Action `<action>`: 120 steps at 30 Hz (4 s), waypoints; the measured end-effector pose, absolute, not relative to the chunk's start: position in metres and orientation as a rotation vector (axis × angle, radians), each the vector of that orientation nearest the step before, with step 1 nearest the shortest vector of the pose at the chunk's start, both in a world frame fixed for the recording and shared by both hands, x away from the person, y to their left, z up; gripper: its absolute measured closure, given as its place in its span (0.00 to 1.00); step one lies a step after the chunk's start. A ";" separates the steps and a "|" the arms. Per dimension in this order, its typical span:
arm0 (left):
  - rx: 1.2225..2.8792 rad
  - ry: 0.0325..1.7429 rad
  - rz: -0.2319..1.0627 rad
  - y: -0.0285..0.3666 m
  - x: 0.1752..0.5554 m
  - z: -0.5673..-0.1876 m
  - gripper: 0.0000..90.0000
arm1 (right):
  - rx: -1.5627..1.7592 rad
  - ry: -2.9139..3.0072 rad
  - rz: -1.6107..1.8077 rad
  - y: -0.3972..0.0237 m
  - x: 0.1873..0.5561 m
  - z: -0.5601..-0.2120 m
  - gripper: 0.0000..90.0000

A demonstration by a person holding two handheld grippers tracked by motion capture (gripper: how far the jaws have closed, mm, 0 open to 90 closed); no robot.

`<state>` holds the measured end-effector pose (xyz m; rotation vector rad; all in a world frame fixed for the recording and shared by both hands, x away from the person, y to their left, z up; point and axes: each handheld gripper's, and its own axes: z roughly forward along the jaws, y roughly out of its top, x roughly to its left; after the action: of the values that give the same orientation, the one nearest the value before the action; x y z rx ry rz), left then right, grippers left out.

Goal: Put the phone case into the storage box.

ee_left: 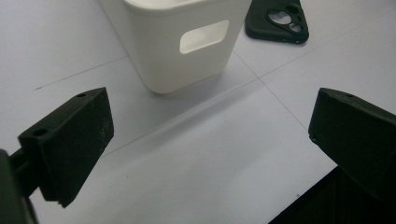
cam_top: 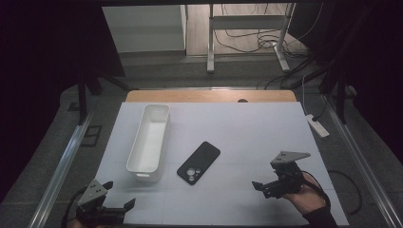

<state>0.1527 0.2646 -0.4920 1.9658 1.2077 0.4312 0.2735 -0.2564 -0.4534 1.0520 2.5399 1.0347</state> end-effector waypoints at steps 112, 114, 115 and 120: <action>1.959 1.200 0.426 0.266 0.152 -0.492 0.00 | 0.828 2.763 0.872 -0.107 0.364 -0.467 0.00; 1.959 1.201 0.426 0.266 0.152 -0.492 0.00 | 0.831 2.767 0.868 -0.105 0.365 -0.467 0.00; 1.958 1.201 0.425 0.266 0.152 -0.492 0.00 | 0.821 2.768 0.857 -0.103 0.366 -0.468 0.00; 1.957 1.200 0.426 0.266 0.152 -0.492 0.00 | 0.820 2.779 0.836 -0.091 0.370 -0.468 0.00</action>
<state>0.1521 0.2660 -0.4920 1.9570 1.2004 0.4255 0.3695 -0.0909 -0.4679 0.8195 2.7794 0.8364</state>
